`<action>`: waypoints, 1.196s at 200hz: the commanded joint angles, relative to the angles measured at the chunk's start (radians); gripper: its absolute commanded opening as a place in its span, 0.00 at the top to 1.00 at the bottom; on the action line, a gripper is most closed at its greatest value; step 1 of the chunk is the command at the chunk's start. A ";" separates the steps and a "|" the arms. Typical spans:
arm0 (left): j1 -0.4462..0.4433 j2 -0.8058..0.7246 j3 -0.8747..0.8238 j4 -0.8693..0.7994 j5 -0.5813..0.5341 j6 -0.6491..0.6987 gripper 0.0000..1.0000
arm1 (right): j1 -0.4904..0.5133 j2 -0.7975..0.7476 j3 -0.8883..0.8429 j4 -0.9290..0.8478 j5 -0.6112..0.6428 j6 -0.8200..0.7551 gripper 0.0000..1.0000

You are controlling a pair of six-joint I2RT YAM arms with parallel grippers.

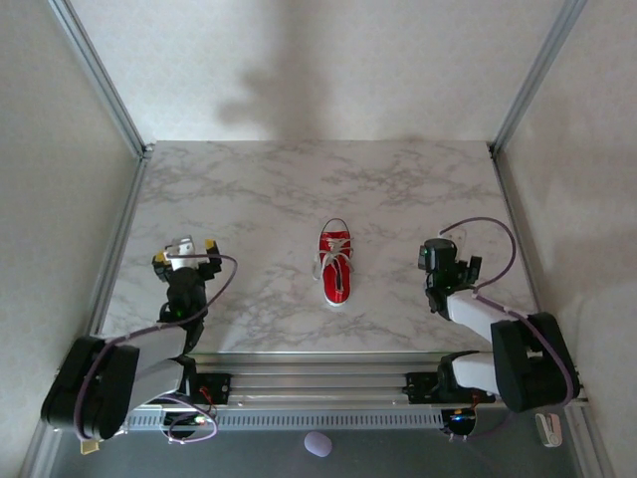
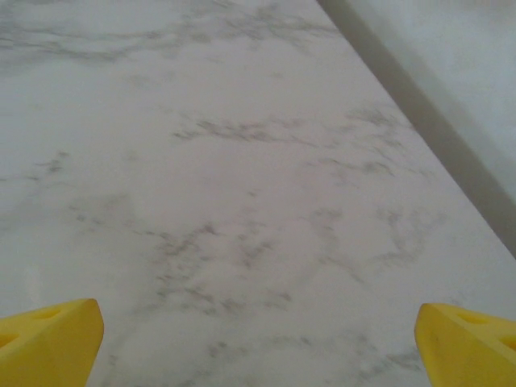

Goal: Tie the shoes

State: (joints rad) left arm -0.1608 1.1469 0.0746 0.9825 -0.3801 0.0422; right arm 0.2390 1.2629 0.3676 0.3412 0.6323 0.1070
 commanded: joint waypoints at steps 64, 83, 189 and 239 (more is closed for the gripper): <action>0.199 0.237 0.026 0.420 0.436 -0.047 0.00 | -0.163 0.144 -0.051 0.529 -0.540 -0.091 0.01; 0.201 0.324 0.007 0.522 0.442 -0.048 0.00 | -0.169 0.205 -0.074 0.621 -0.552 -0.084 0.01; 0.201 0.392 0.137 0.339 0.276 -0.104 0.00 | -0.159 0.282 0.013 0.532 -0.457 -0.069 0.01; 0.196 0.392 0.142 0.333 0.291 -0.094 0.00 | -0.156 0.283 0.014 0.532 -0.454 -0.073 0.01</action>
State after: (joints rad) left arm 0.0399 1.5360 0.2047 1.3228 -0.0757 -0.0490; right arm 0.0765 1.5375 0.3676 0.8707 0.1631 0.0399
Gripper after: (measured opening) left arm 0.996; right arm 0.992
